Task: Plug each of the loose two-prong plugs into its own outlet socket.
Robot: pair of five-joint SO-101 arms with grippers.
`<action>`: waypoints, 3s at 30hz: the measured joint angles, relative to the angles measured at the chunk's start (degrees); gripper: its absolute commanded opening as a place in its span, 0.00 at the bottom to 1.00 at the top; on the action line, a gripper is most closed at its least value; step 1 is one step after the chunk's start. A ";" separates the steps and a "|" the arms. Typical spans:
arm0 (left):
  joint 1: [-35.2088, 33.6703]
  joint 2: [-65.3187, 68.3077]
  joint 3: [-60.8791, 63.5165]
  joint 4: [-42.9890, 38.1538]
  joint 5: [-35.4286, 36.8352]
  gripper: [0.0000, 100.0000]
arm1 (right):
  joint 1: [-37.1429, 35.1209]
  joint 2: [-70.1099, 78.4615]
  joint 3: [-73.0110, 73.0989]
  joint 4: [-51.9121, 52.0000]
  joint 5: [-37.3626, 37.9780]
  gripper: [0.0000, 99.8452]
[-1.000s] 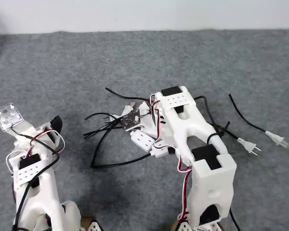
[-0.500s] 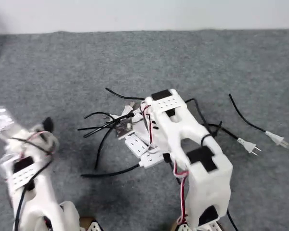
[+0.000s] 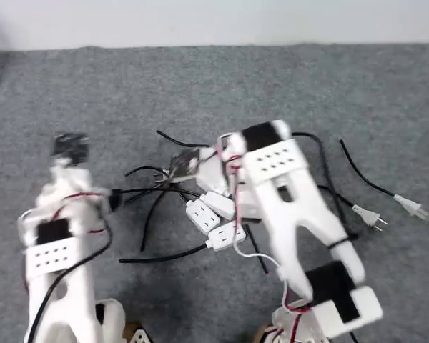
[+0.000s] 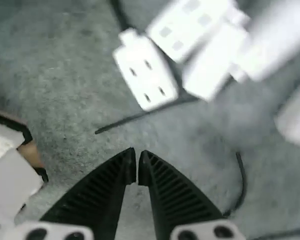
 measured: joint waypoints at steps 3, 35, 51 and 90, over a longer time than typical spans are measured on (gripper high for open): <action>11.34 0.00 -4.04 5.10 -0.62 0.32 | 5.27 -1.58 0.70 -3.87 -7.12 0.01; 47.65 41.76 -21.63 -1.76 -7.82 0.32 | 35.52 -1.67 35.60 -54.51 -47.12 0.17; 49.05 62.07 -45.10 19.69 -13.27 0.01 | 35.52 -1.67 35.60 -54.51 -47.12 0.17; -14.77 -7.12 -4.40 12.31 -37.36 0.01 | 35.52 -1.67 37.01 -58.02 -47.12 0.17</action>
